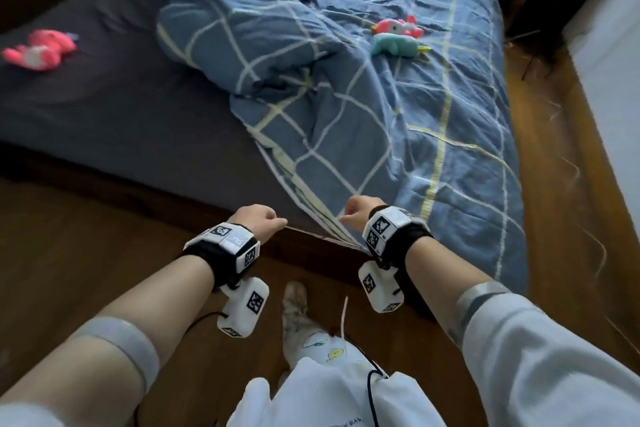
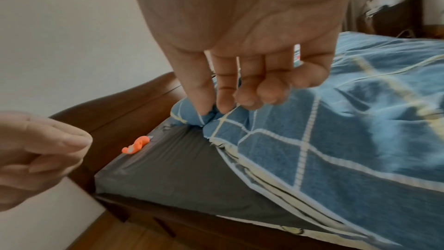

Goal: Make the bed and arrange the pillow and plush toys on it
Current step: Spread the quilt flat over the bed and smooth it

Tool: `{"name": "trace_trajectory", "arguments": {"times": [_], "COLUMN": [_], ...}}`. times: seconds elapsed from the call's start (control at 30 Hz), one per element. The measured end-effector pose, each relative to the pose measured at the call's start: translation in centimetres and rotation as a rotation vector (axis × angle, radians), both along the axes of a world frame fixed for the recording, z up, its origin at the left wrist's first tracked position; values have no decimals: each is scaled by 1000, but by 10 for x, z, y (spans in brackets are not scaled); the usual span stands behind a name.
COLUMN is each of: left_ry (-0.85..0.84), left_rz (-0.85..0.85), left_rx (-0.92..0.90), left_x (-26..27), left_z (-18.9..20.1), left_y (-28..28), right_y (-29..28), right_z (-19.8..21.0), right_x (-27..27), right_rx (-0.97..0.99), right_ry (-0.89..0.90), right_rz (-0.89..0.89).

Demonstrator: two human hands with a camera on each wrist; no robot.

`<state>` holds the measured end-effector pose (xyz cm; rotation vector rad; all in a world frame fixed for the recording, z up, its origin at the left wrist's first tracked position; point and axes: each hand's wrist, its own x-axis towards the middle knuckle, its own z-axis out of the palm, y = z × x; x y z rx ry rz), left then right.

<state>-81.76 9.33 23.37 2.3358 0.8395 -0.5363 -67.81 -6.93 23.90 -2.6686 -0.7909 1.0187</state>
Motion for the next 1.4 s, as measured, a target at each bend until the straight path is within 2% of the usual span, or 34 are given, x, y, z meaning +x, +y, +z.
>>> {"name": "trace_trajectory", "arguments": {"times": [0.17, 0.33, 0.43, 0.57, 0.67, 0.77, 0.87, 0.97, 1.17, 1.27, 1.4], "left_ry": [28, 20, 38, 149, 116, 78, 78, 50, 8, 8, 28], "left_rz": [160, 289, 320, 299, 359, 420, 406, 393, 336, 317, 260], "left_rx": [-8, -6, 25, 133, 210, 167, 114, 34, -93, -192, -217], "left_x": [-37, -47, -48, -49, -43, -42, -35, -18, 36, 61, 108], "left_z": [-9, -13, -9, 14, 29, 27, 11, -11, -37, -43, -48], "left_y": [74, 159, 218, 305, 372, 418, 462, 514, 631, 686, 732], "right_y": [81, 184, 261, 363, 437, 486, 523, 552, 600, 609, 604], "right_z": [-13, -27, -30, -24, -15, -11, -19, -39, -71, -69, -73], "right_x": [-6, 5, 13, 17, 26, 30, 40, 62, 119, 137, 152], "right_rx": [-47, -36, -6, 34, 89, 108, 72, 36, 52, 68, 92], "right_ry": [37, 53, 45, 75, 29, 11, 25, 22, 87, 85, 76], "right_rz": [133, 209, 246, 264, 287, 294, 265, 140, -343, -611, -887]}}
